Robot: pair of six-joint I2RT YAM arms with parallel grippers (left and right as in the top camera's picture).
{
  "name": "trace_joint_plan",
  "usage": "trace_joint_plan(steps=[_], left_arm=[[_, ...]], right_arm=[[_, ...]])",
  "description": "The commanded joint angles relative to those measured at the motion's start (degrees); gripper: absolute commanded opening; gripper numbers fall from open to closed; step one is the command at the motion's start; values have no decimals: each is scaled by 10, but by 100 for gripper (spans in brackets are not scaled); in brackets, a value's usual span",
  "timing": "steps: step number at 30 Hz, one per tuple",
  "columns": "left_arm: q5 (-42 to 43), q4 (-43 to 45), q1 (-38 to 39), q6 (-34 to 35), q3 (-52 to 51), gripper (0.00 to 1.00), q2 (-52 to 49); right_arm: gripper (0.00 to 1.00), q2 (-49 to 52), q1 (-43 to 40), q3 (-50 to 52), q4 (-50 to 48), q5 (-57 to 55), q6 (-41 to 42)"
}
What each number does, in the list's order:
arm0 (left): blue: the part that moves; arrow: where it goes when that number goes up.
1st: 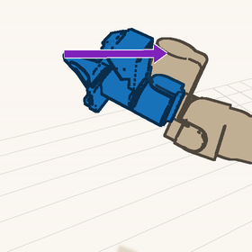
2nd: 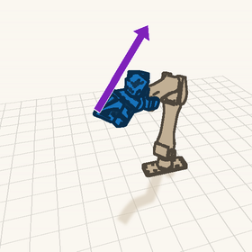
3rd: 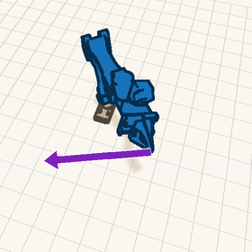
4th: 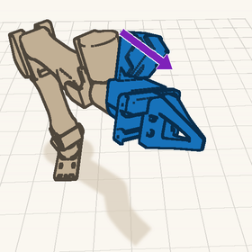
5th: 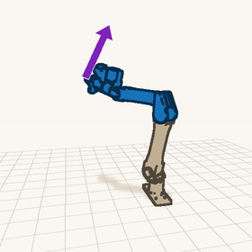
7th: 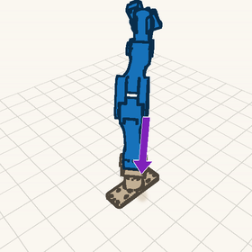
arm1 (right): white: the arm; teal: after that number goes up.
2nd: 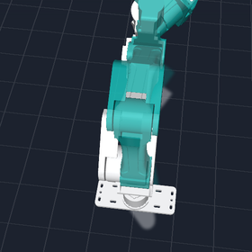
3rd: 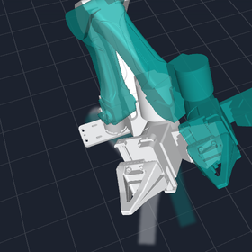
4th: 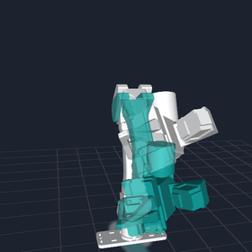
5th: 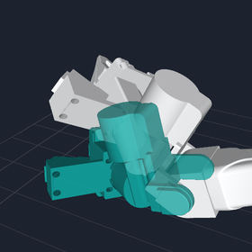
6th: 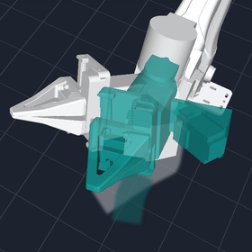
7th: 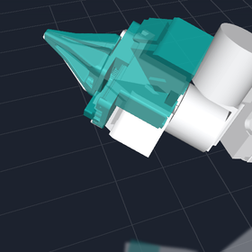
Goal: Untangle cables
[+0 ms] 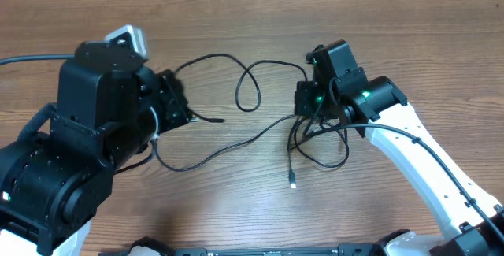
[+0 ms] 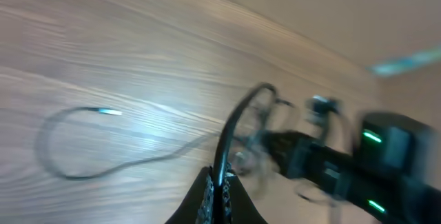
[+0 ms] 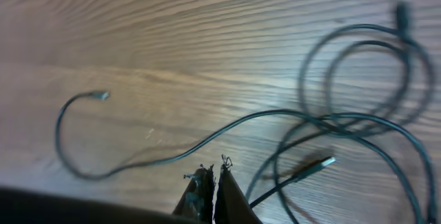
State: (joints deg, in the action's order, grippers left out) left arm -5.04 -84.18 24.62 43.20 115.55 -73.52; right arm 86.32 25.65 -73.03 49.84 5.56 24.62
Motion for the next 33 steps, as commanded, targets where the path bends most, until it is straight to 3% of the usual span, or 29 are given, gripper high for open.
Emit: trace_joint_plan(steps=[1, 8, 11, 17, 23, 25, 28, 29, 31, 33], left_arm=[[-153, -20, -3, 13, 9, 4, -1], [-285, -95, -3, 99, 9, 4, -11], [-291, -99, -3, 102, 9, 5, -19], [-280, -101, -3, 102, 9, 22, -37], [-311, -114, -3, 102, 9, 17, -55], [-312, -115, -3, 102, 9, 30, -60], [-309, -116, -3, 102, 9, 38, -69], [-304, -116, -3, 101, 9, 45, -71], [-289, -116, -3, 100, 9, 71, -77], [-271, -116, -3, 99, 9, 86, -83]], right_arm=[[4, -1, 1, 2, 4, -79, 80], [6, -1, 1, 2, 28, -135, 165], [8, -1, 1, 2, 32, -135, 165], [8, -1, 1, 2, 40, -135, 165], [4, -1, 1, 2, 85, -204, 226], [4, -1, 1, 2, 92, -210, 231], [4, -1, 1, 2, 97, -209, 232], [4, -1, 1, 2, 99, -209, 232], [4, -1, 1, 2, 104, -209, 232], [4, -1, 1, 2, 105, -202, 232]])
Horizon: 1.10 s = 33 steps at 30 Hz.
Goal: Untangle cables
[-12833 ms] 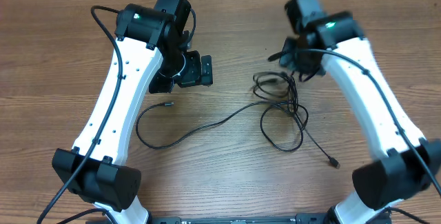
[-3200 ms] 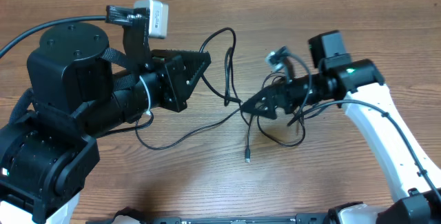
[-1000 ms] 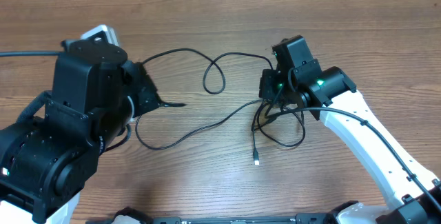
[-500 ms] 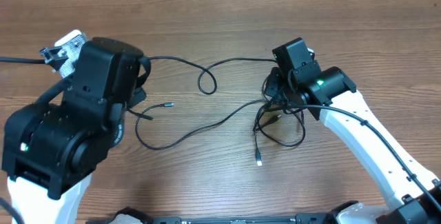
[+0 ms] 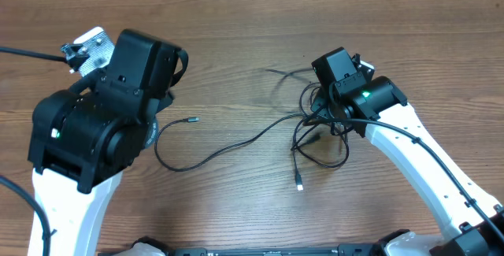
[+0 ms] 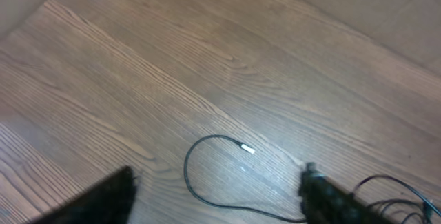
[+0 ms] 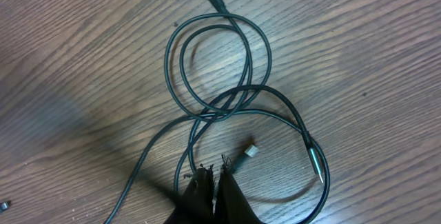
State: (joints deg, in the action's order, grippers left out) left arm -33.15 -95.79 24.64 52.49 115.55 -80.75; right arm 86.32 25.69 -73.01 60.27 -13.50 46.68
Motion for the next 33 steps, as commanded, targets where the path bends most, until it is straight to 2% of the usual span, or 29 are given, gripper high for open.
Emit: trace_joint_plan(steps=[1, 4, 7, 10, 15, 18, 23, 27, 33], left_arm=[[21, 1, -3, 3, 9, 89, -14], [60, 8, -3, -12, 9, 91, -22], [123, 30, -3, -67, 9, 91, -30], [202, 60, -3, -139, 9, 87, -37], [284, 80, -3, -179, 9, 82, -48], [309, 80, -3, -182, 9, 72, -54], [359, 88, -3, -231, 9, 65, -57], [366, 90, -3, -238, 9, 58, -57], [366, 84, -3, -238, 9, 57, -57]], right_arm=[[4, -1, 1, 2, 1, -3, 11], [4, -2, 1, 2, 0, 19, 11], [4, -2, 1, 2, -3, 42, 3], [4, -4, 1, -4, -19, 88, -41], [4, -24, 1, -47, -21, 167, -85], [4, -50, 1, -80, -21, 206, -107], [4, -101, 1, -123, -21, 281, -173], [4, -141, 1, -126, -29, 281, -174], [4, -202, 1, -126, -115, 231, -174]])
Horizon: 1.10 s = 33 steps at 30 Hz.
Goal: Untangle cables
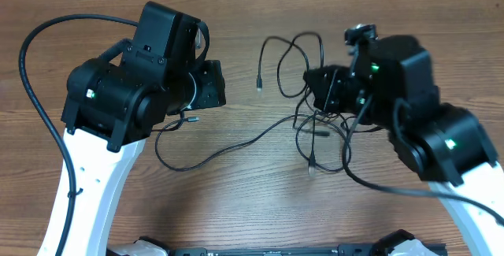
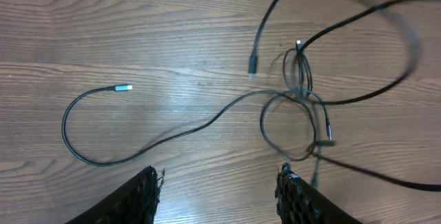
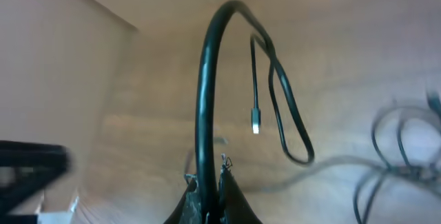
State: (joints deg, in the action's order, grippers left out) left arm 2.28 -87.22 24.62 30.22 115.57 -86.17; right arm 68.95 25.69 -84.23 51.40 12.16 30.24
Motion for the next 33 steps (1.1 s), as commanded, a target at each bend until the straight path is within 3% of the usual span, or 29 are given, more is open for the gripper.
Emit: trace_joint_plan(steps=[1, 10, 16, 20, 24, 29, 33], left_arm=[[12, -4, -3, -15, 9, 57, -3], [12, -15, -3, -15, 9, 57, -3], [12, -15, -3, -15, 9, 57, -3], [10, -19, -3, -15, 9, 57, -3], [7, -19, -3, -15, 9, 57, -3], [7, -19, -3, -15, 9, 57, -3], [7, -19, -3, -15, 9, 57, -3]], right_arm=[[4, -36, 1, -14, -43, -45, -10], [4, -75, -10, -14, -84, -302, -10], [4, -53, -88, -14, -80, -316, -10], [4, -47, -164, -14, -109, -219, -10], [4, -51, -218, -17, -143, -40, 7], [4, -50, -236, -17, -200, 157, 39], [4, -51, -236, -17, -242, 225, 43]])
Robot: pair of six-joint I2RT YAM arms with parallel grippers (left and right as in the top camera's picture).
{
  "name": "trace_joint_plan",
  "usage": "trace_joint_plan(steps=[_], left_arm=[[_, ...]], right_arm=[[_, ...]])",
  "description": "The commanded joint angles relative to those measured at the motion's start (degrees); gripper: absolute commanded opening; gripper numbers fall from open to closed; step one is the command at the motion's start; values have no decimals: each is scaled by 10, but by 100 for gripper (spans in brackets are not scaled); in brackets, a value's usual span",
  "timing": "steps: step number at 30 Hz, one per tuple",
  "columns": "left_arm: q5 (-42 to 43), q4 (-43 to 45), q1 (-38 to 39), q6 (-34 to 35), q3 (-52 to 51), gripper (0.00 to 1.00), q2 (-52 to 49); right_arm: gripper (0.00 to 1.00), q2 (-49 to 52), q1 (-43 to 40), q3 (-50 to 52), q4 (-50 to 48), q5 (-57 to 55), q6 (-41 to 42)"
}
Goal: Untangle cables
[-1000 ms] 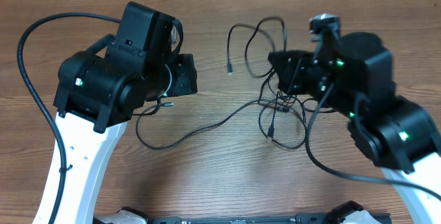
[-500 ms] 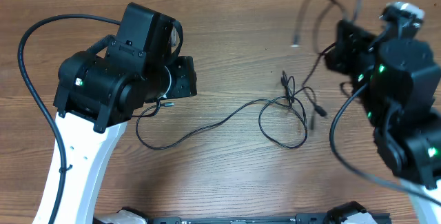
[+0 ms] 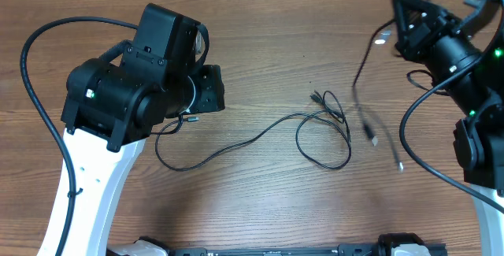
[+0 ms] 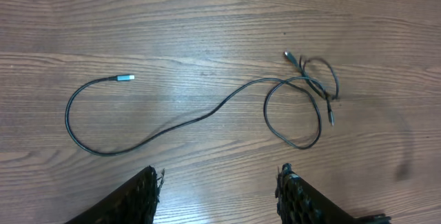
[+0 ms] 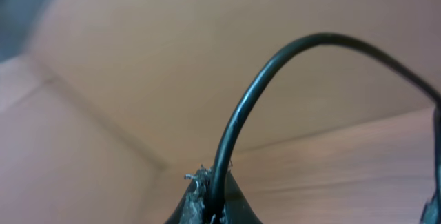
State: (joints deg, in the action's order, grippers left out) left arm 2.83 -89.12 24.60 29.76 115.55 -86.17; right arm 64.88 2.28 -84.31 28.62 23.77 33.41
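A long black cable (image 3: 236, 144) lies on the wooden table. Its silver plug (image 4: 125, 78) is at the left and it curls into a loop (image 4: 293, 114) at the right. A second black cable (image 3: 361, 75) hangs blurred in the air at the right, its ends dangling above the table clear of that loop. My right gripper (image 5: 210, 182), high at the far right (image 3: 417, 27), is shut on this cable, which arcs up from the jaws (image 5: 275, 65). Above the left half of the table, my left gripper (image 4: 220, 172) is open and holds nothing.
The left arm's black body (image 3: 126, 83) covers the table's left part and the plug end of the lying cable. A thick black arm lead (image 3: 35, 39) curves at the far left. A cardboard wall (image 5: 138, 58) stands behind the table.
My right gripper has moved from above the middle tangle to the far right, still shut on its cable. That cable now hangs apart from the one on the table. The left arm has not moved.
Both grippers were first shut on cable, the left beside the left arm and the right at the middle tangle. Then the left stood open and higher. The right then held its cable up over the tangle, and now holds it far right, free of the other.
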Motion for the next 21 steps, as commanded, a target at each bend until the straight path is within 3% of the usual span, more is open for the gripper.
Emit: trace_joint_plan(steps=[1, 6, 14, 21], left_arm=[[2, 0, -2, -11, 9, 57, -3], [2, -3, -2, -11, 9, 57, -3], [2, -4, -2, -10, 9, 58, -3], [2, -5, -2, -10, 9, 57, -3]], right_arm=[[4, -10, -2, -16, -16, 107, 13], [4, -8, -2, -16, 3, 35, 12], [4, 24, -2, -16, 62, -190, -21], [4, 127, -12, -16, 26, -242, -94]])
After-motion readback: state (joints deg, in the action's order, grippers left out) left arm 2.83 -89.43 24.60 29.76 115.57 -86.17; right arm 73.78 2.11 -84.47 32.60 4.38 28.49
